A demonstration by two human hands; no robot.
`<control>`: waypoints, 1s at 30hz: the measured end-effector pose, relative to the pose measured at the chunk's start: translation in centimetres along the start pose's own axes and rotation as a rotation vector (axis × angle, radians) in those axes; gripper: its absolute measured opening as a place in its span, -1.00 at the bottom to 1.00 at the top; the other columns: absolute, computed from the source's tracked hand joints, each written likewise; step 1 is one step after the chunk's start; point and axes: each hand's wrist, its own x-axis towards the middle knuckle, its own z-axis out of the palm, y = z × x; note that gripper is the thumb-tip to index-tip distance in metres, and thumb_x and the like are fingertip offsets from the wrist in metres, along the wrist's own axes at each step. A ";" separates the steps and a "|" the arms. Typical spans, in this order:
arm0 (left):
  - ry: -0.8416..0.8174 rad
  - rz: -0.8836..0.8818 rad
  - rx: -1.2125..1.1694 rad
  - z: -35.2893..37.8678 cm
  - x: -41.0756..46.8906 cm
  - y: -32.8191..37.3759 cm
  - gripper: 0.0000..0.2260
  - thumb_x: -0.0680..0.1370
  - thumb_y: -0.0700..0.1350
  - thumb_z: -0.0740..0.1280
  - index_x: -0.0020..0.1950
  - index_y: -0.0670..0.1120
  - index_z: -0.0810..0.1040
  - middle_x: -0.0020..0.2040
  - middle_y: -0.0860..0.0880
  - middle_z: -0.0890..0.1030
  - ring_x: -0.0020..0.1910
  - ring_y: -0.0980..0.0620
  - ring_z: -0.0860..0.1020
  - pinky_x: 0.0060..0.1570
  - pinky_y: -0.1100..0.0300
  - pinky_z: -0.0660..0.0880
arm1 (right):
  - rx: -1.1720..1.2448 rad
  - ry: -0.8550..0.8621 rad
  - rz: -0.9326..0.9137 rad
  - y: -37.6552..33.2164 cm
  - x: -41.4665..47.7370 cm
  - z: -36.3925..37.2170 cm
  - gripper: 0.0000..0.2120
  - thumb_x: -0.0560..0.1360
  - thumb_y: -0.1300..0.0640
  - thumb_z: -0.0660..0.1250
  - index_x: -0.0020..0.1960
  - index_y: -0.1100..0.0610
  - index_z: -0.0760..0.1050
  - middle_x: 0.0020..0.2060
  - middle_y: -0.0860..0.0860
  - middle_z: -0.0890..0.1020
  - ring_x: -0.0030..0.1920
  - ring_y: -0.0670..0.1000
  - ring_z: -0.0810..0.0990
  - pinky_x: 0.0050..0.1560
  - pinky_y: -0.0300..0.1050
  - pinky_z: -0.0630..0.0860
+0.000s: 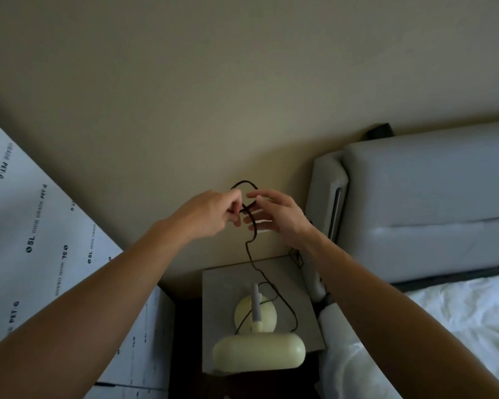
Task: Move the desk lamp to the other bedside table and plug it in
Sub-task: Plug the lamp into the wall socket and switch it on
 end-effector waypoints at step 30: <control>0.337 -0.216 -0.657 -1.8 -1.8 -0.8 -0.91 0.51 0.07 0.38 -0.10 0.12 0.67 -0.11 0.02 0.75 -0.06 0.06 0.71 0.15 -0.05 0.58 | -1.043 0.387 0.011 0.1 -3.0 -11.8 -0.82 0.56 0.19 0.25 0.10 0.06 0.57 -0.09 0.01 0.67 -0.07 0.03 0.65 -0.01 -0.09 0.59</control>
